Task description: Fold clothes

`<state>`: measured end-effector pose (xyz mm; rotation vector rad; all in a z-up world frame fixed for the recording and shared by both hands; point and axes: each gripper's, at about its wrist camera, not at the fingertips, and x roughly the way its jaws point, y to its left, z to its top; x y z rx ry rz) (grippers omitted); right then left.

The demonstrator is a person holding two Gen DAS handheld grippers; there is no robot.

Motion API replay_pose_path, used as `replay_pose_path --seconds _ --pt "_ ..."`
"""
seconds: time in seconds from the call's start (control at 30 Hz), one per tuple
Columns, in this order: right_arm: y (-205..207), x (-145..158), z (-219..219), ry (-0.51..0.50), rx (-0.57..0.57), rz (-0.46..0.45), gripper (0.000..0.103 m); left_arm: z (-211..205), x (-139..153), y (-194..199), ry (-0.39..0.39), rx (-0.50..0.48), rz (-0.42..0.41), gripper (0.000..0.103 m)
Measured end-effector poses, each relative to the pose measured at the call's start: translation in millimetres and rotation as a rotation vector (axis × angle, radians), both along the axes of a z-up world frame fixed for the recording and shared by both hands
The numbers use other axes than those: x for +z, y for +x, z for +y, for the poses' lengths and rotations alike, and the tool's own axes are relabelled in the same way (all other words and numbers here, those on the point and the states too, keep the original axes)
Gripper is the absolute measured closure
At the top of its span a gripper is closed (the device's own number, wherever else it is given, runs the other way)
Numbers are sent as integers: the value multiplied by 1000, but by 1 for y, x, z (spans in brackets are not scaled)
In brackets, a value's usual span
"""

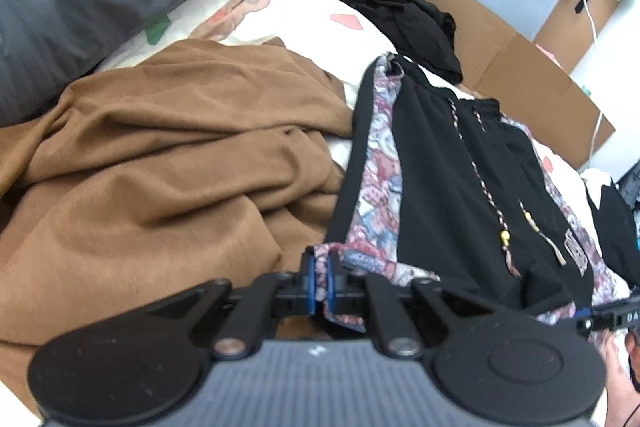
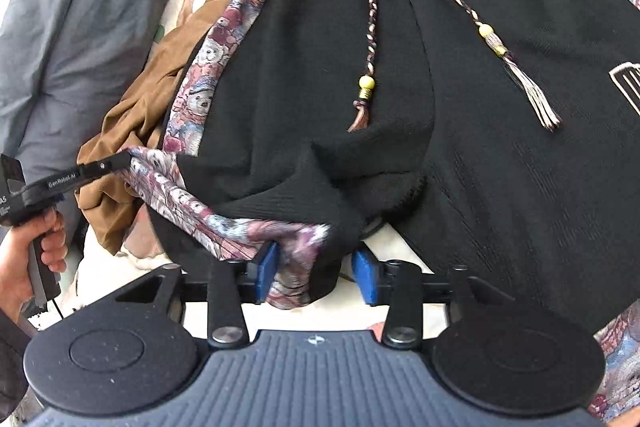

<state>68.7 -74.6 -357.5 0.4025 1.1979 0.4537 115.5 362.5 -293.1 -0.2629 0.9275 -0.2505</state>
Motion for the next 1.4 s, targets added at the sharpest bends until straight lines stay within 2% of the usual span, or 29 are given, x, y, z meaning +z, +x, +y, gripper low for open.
replay_pose_path --seconds 0.13,0.27,0.4,0.43,0.53,0.83,1.03,1.27,1.4 --pt "-7 -2 -3 28 -7 2 54 0 2 9 11 4 -10 97" --pt "-10 -7 8 8 37 -2 54 -1 2 15 17 5 -12 97" --pt "-7 -13 16 18 33 -1 55 -2 2 14 18 6 -13 97" --pt "-7 -13 17 30 35 2 57 -1 2 14 18 5 -13 97" --pt "-7 -12 20 48 49 17 76 0 5 11 16 0 -13 97" --pt "-21 -3 20 50 96 98 90 1 19 -8 10 -43 6 97" --pt "-35 1 18 83 133 145 92 5 32 -30 -22 -46 25 97" --pt "-43 13 11 137 152 154 92 18 50 -47 -75 -20 21 97" --pt "-45 16 9 154 164 162 92 19 58 -51 -79 -22 20 97"
